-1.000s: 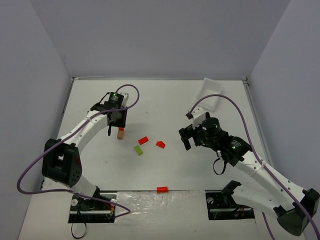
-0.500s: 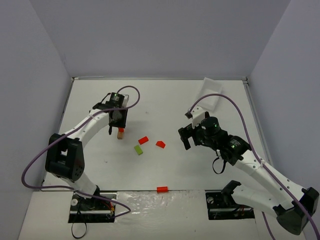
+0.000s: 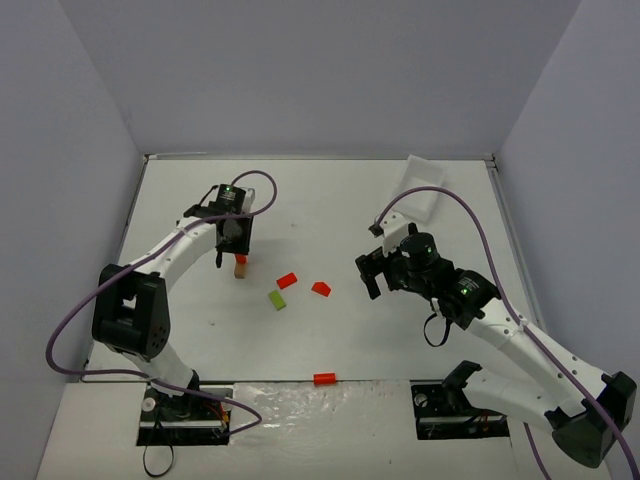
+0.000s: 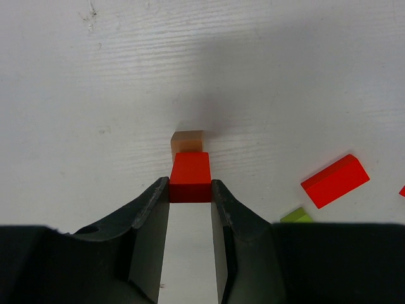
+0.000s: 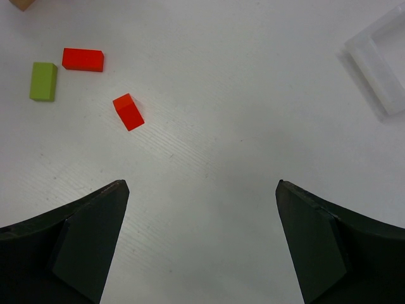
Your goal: Build the wood block tower
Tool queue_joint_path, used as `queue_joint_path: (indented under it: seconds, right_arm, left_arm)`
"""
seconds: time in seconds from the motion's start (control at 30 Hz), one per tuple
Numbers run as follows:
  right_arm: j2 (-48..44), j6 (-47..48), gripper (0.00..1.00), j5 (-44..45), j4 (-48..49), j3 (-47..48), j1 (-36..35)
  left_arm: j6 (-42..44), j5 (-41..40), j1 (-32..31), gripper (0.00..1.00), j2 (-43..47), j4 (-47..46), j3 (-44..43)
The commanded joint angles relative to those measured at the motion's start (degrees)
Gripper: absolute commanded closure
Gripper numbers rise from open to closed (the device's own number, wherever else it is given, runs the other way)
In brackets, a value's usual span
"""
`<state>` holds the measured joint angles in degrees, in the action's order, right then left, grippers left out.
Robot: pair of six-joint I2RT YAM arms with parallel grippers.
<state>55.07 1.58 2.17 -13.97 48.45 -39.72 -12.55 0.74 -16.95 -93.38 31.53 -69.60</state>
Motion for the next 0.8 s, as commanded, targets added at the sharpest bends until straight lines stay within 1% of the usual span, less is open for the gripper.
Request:
queue_joint_path:
  seconds: [0.0,0.77]
  right_arm:
    - [0.38,-0.01,0.0,0.2,2.72,2.62,0.35]
    - [0.56,-0.18,0.0,-0.15,2.72,2.53,0.35]
  left_arm:
    - [0.08,0.94,0.6,1.0,0.12,-2.62,-1.07]
    - [-0.11,0.94,1.67,1.0,-0.22,-2.71,-1.5]
